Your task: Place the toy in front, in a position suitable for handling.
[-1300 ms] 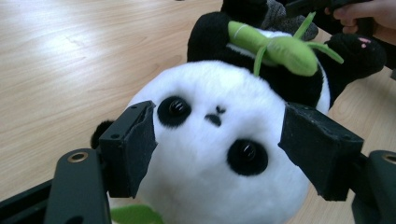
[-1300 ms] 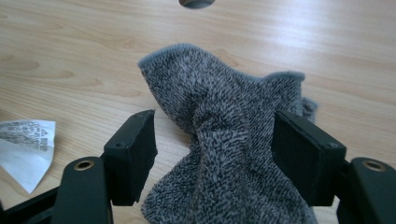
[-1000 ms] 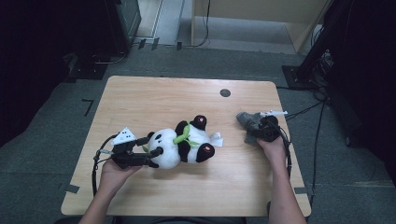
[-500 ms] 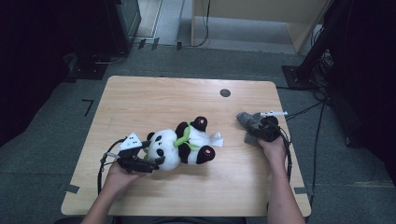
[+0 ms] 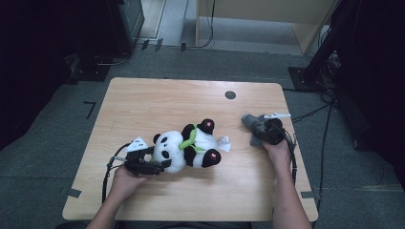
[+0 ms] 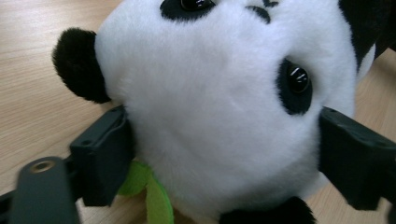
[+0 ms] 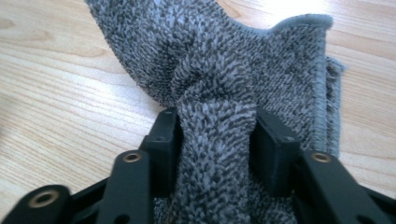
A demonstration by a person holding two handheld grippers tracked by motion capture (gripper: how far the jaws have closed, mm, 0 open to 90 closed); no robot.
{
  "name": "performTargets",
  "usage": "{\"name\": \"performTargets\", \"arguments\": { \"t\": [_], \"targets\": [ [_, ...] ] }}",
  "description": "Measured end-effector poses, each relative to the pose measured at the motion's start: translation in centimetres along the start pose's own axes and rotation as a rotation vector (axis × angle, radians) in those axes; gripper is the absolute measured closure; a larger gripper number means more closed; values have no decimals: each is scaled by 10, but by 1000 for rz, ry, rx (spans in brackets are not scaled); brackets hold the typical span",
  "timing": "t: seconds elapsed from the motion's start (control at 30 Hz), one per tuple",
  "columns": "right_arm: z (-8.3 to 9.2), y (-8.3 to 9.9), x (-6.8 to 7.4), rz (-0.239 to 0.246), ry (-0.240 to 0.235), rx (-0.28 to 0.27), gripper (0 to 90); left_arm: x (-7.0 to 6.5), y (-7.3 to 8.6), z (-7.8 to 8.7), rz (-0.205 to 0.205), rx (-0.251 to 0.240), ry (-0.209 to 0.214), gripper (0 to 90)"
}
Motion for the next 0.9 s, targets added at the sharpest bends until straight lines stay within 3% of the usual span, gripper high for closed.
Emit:
{"name": "performTargets", "arguments": {
  "t": [0.07,0.23,0.4,0.67,0.8,0.9],
  "targets": [
    [0,0,-3,-29,-11,8,651,-1,0,0,-8,1,-2,215],
    [1,1,-7,-58,-33,14,729,0,0,1,-9,1,2,236],
    [7,-4,-8,-80,-64,12,745,1,0,1,-49,-3,0,235],
    [19,-11,-6,-124,-117,1,756,2,-1,2,-31,-5,6,233],
    [28,-15,-1,-114,-148,-17,756,3,-4,1,-8,-2,11,230],
    [37,-19,6,-78,-146,-33,755,4,-5,1,-2,1,14,228]
  ]
}}
Point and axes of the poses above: each handheld gripper's, and its own axes: z roughly backward along the jaws, y roughly out of its underside, x roughly to its left, the point moved 2 cm from there along -z, roughly forward along the jaws, and after that the axes turned 15 degrees about y, right-handed, at the moved point
